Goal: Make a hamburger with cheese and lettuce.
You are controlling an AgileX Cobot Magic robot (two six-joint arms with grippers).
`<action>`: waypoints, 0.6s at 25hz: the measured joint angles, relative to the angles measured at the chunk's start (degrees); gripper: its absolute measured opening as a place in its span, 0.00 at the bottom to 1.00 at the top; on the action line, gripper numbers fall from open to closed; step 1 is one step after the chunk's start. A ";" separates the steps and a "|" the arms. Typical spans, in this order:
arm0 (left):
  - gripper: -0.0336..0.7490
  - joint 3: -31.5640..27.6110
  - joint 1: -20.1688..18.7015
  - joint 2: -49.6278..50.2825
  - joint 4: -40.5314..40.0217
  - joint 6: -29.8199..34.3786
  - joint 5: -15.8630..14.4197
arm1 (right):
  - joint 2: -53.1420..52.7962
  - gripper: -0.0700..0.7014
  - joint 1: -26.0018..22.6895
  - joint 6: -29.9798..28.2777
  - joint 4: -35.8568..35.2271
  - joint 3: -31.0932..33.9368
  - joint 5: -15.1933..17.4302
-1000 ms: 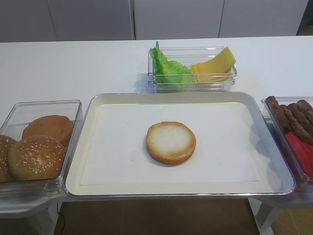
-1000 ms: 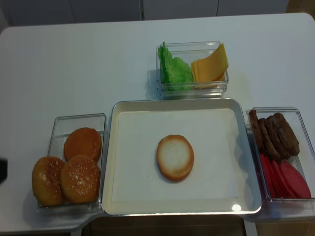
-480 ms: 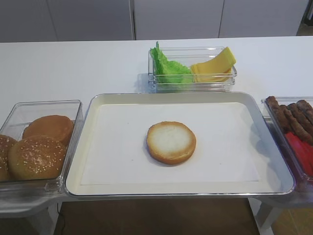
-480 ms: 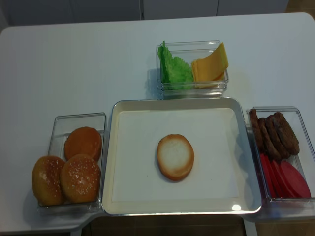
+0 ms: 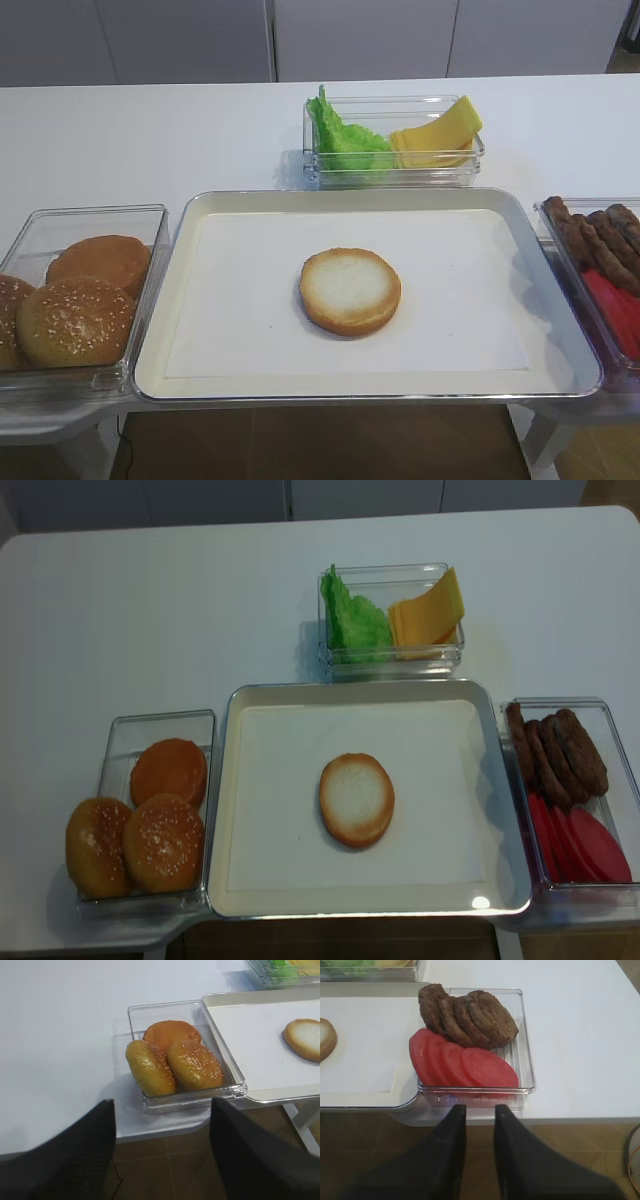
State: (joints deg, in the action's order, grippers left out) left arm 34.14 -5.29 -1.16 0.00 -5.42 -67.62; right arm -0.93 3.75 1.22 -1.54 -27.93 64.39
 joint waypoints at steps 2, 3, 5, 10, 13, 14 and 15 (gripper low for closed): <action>0.61 -1.47 0.00 0.00 0.00 0.00 0.99 | 0.00 0.29 0.00 0.00 0.00 0.00 0.00; 0.61 -2.21 0.00 0.00 0.00 0.00 1.43 | 0.00 0.29 0.00 0.00 0.00 0.00 0.00; 0.61 -3.45 0.35 0.00 0.38 0.00 1.66 | 0.00 0.29 0.00 0.00 0.00 0.00 0.00; 0.60 -5.13 0.35 0.00 0.62 0.13 1.18 | 0.00 0.29 0.00 0.00 0.00 0.00 0.00; 0.60 -5.52 0.35 0.00 0.62 0.55 0.93 | 0.00 0.29 0.00 0.00 0.00 0.00 0.00; 0.60 -5.68 0.35 0.00 0.62 0.90 0.93 | 0.00 0.29 0.00 0.00 0.00 0.00 0.00; 0.59 -5.91 0.35 0.00 0.62 1.54 0.81 | 0.00 0.29 0.00 0.00 0.00 0.00 0.00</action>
State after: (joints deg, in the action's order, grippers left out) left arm 28.23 -4.95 -1.16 0.62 -3.88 -66.81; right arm -0.93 3.75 1.22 -1.54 -27.93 64.39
